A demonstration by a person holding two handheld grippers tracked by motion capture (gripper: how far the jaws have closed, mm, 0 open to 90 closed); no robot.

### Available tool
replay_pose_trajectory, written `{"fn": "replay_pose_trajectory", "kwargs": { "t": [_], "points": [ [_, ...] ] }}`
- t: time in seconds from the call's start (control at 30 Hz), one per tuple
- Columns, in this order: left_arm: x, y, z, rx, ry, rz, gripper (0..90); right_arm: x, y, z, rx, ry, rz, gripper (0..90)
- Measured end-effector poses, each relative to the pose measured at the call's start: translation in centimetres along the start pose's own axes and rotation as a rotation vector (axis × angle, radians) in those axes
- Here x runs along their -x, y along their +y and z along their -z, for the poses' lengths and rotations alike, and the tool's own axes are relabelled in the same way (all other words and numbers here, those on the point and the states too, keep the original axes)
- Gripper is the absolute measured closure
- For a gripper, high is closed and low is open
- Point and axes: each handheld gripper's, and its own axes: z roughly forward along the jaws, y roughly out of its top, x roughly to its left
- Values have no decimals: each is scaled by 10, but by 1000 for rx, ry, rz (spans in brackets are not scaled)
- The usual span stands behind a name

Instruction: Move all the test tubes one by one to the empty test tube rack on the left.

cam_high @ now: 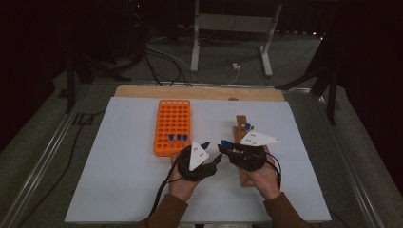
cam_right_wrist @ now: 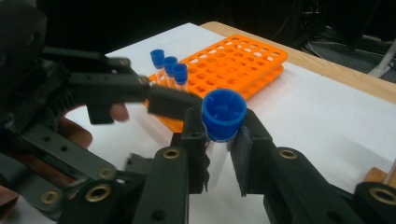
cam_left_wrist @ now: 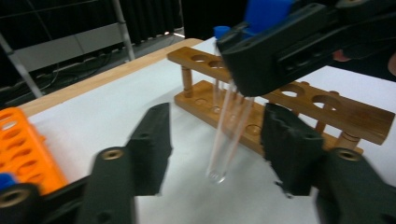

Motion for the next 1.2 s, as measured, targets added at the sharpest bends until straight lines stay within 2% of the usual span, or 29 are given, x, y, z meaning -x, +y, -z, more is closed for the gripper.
{"fn": "replay_pose_trajectory", "kwargs": {
  "t": [0.13, 0.47, 0.73, 0.83, 1.07, 1.2],
  "points": [
    [4, 0, -3, 6, -15, -13, 600, -1, 0, -1, -4, 6, 3, 766],
    [4, 0, -4, 5, -28, -26, 761, 0, 0, -1, -7, 19, -3, 766],
    [5, 0, -5, 5, -36, -28, 782, 2, -1, -1, -8, 29, -15, 756],
    [4, 0, -5, -1, -32, -29, 783, 4, 0, 1, 1, 42, -28, 683],
    [-4, -1, -3, -6, -21, 0, 783, 7, 1, 3, 14, 71, -37, 472],
    [-10, -3, 0, -5, -10, 18, 783, 7, 2, 5, 17, 63, -30, 387]
  ]
}}
